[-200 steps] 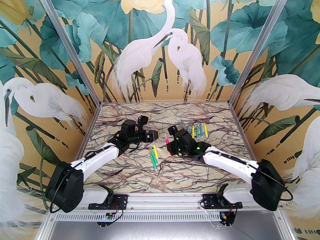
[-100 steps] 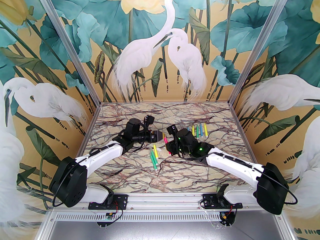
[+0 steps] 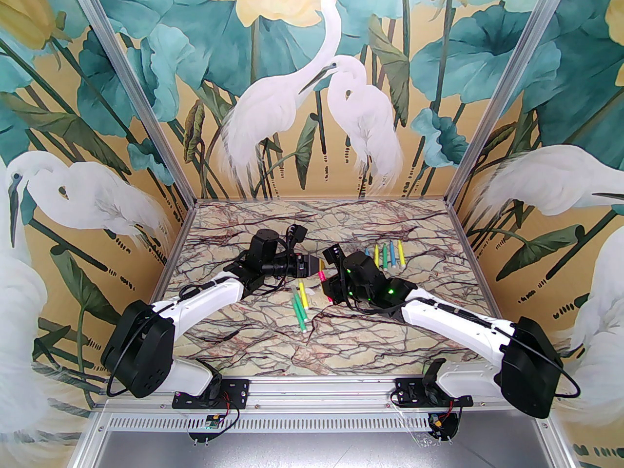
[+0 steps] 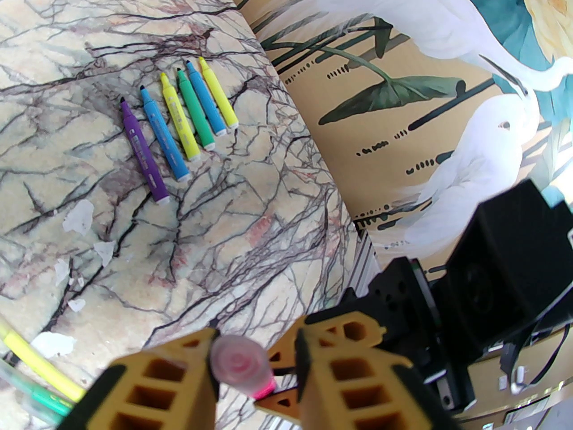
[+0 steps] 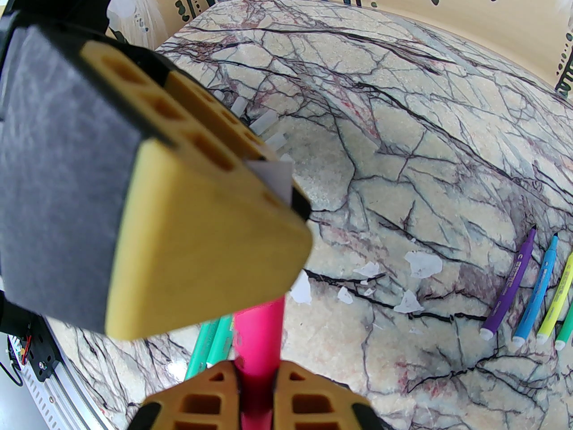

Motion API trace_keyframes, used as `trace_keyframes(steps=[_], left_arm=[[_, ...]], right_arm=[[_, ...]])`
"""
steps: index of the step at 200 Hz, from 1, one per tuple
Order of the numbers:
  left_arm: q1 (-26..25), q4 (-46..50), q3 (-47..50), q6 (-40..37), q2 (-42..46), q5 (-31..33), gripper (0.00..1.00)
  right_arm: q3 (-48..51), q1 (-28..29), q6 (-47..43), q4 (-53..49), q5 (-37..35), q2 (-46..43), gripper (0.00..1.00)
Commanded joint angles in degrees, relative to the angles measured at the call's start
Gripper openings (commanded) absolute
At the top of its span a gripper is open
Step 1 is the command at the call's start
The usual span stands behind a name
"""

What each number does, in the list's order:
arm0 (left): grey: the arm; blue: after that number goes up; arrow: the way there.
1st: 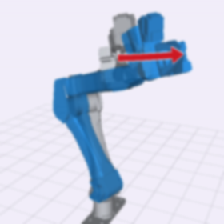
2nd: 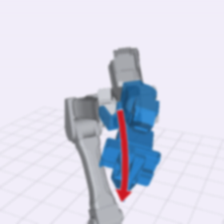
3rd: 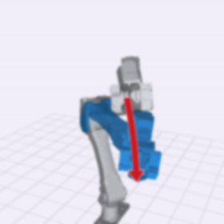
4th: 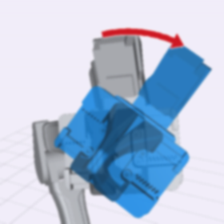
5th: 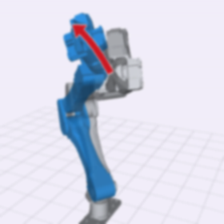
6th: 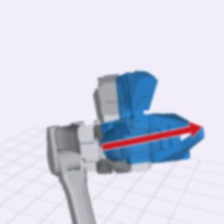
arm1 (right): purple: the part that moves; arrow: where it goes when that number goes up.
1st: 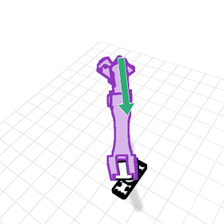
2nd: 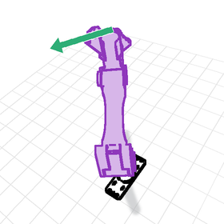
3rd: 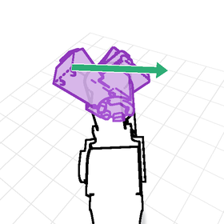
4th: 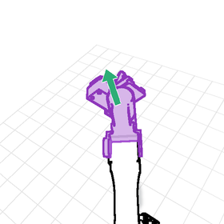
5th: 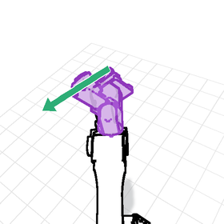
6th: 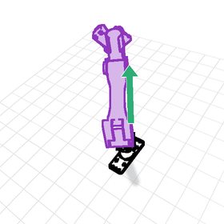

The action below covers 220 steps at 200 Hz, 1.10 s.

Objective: Open the pen caps

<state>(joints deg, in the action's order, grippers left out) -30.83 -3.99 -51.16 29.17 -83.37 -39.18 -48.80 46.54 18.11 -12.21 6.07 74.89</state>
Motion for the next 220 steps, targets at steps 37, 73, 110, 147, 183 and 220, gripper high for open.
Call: trace_keyframes(steps=[37,73,110,147,183,220], left_arm=[[-0.42,0.56,-2.12,-0.43,-0.55,-2.03,0.11],[-0.43,0.57,-2.67,-0.12,-0.29,-3.29,0.05],[-0.46,0.74,-2.79,0.01,0.07,-3.53,0.01],[-0.44,1.11,-2.97,0.02,0.15,-2.68,0.0],[-0.39,2.57,-4.43,-0.13,0.49,0.2,0.0],[-0.37,8.25,-8.17,-1.31,0.05,7.11,0.0]], right_arm=[[-1.21,0.43,-0.18,-0.11,-2.09,-0.55,0.13],[-0.64,0.39,0.36,0.79,-2.75,0.31,0.36],[-1.21,0.39,0.64,1.16,-2.38,1.91,0.35],[-0.75,0.39,0.29,0.92,-2.37,1.38,0.2],[1.55,0.21,-0.3,0.62,-2.58,0.21,0.09],[5.09,0.12,-0.78,0.43,-3.24,-1.05,0.0]])
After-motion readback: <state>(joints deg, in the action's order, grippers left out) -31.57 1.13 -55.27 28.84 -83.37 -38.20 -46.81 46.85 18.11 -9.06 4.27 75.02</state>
